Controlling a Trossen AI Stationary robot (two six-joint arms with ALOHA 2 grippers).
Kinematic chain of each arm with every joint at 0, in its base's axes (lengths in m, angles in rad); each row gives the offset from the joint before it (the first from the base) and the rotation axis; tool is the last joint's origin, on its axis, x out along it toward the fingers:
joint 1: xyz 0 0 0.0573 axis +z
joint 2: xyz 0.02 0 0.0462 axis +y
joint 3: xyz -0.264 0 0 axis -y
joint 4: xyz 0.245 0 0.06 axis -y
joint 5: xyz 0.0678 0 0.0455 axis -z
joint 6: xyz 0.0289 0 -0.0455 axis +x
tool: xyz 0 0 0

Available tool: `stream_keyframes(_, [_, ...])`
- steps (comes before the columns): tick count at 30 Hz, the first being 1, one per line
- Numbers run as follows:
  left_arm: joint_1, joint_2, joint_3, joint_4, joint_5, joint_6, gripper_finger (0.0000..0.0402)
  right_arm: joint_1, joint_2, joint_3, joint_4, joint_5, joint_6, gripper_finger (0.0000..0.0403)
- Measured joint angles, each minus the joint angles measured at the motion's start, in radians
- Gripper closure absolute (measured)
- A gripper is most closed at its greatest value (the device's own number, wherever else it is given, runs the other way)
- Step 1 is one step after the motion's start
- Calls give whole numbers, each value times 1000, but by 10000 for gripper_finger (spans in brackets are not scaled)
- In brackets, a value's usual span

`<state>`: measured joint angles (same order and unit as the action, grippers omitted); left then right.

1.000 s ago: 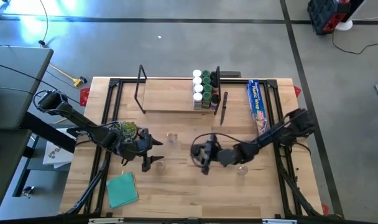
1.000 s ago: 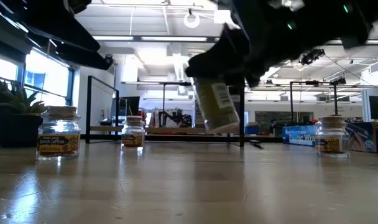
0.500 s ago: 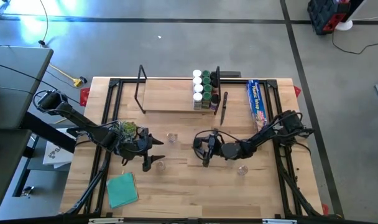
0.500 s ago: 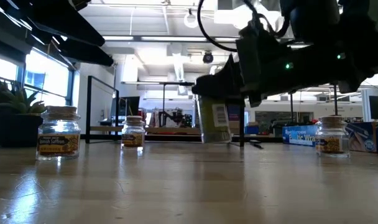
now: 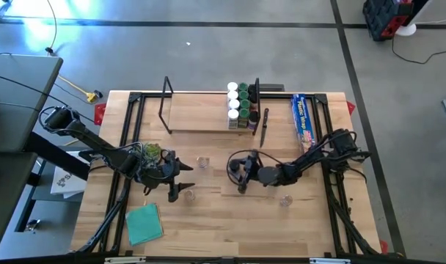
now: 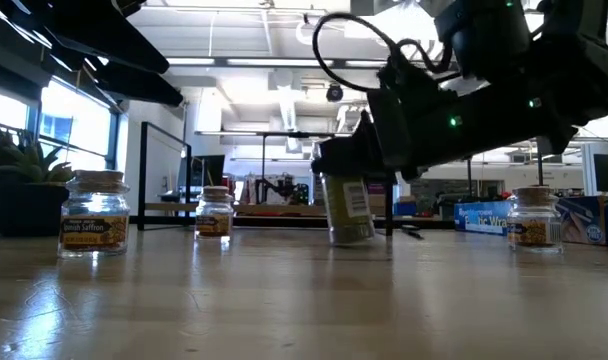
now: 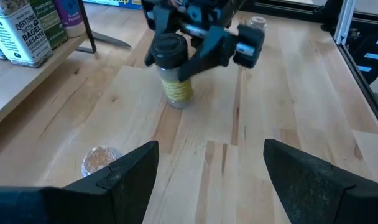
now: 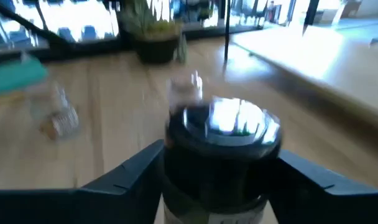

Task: Shelf spices
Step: Adjust the black seasoning bottles on the shelf

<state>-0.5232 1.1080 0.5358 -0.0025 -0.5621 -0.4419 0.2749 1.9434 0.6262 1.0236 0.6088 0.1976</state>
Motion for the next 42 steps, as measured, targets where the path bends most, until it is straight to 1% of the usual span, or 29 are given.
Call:
stream_keyframes(2, [0,0,0,0,0,0,117,0,4,-2,-29,-7,9,152])
stream_keyframes(4, [0,0,0,0,0,0,117,0,3,-2,-33,-17,8,143])
stream_keyframes(10, [0,0,0,0,2,0,117,8,-10,-1,-57,-24,4,137])
stream_keyframes(14, [0,0,0,0,2,0,117,9,-64,-1,-104,-25,4,137])
stream_keyframes(18, [0,0,0,0,2,0,117,9,-150,-1,-176,-24,4,136])
stream_keyframes(20, [0,0,0,0,4,0,117,9,-203,-1,-236,-31,4,136])
stream_keyframes(22, [0,0,0,0,11,0,117,8,-259,0,-314,-65,5,135])
stream_keyframes(27, [0,0,0,-1,13,0,117,8,-370,47,-599,-102,49,135])
stream_keyframes(29, [0,0,0,-2,13,0,117,7,-378,70,-696,-106,73,135])
stream_keyframes(31, [0,0,0,0,13,0,117,3,-371,86,-739,-120,87,135])
stream_keyframes(35, [0,0,0,-1,13,0,117,0,-342,99,-746,-166,89,135])
stream_keyframes(42, [0,0,0,1,13,0,117,0,-314,103,-746,-167,89,137])
